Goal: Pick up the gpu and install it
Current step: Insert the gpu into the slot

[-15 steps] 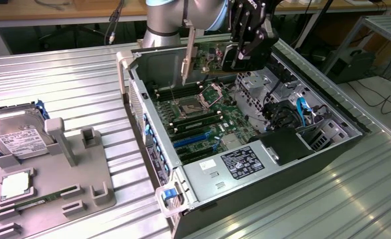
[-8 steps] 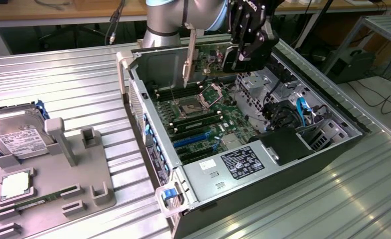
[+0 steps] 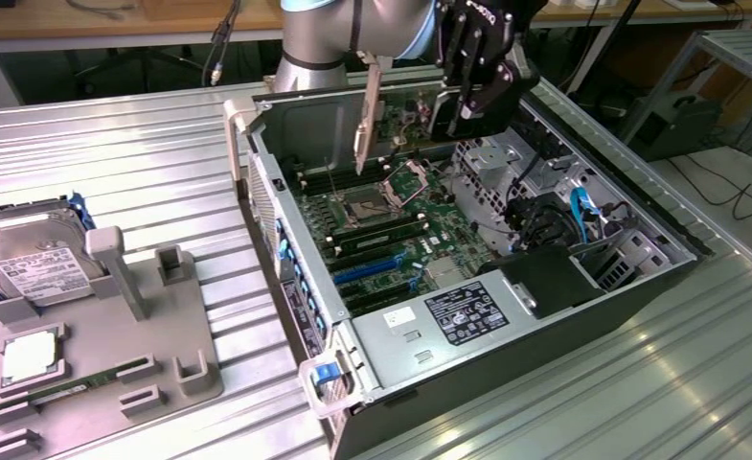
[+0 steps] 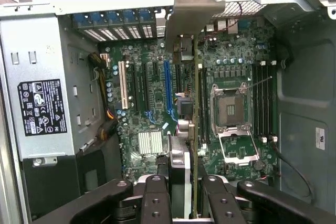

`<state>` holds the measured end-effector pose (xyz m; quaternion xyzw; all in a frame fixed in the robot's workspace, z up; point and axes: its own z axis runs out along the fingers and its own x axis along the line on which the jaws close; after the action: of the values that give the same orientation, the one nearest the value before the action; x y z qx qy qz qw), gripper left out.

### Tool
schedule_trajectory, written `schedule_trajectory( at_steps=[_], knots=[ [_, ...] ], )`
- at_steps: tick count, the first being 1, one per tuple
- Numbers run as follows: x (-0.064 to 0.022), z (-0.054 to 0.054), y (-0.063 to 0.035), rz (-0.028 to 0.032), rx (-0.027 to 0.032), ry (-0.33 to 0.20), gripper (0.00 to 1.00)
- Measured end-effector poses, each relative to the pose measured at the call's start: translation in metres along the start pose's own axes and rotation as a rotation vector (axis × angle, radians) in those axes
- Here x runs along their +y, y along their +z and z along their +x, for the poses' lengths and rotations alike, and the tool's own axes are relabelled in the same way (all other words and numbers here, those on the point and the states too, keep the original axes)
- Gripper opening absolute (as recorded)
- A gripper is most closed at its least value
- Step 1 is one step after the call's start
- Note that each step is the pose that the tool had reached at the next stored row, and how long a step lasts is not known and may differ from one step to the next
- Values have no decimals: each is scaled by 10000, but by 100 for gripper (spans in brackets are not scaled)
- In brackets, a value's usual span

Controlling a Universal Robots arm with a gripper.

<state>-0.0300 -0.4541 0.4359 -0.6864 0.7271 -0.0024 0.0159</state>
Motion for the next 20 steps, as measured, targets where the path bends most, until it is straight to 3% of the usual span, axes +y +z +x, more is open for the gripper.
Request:
schedule_trajectory(
  at_steps=[12,20],
  knots=[
    [0,0,2,23,-31,-1093,28],
    [5,2,110,18,-29,-1049,28]
  ],
)
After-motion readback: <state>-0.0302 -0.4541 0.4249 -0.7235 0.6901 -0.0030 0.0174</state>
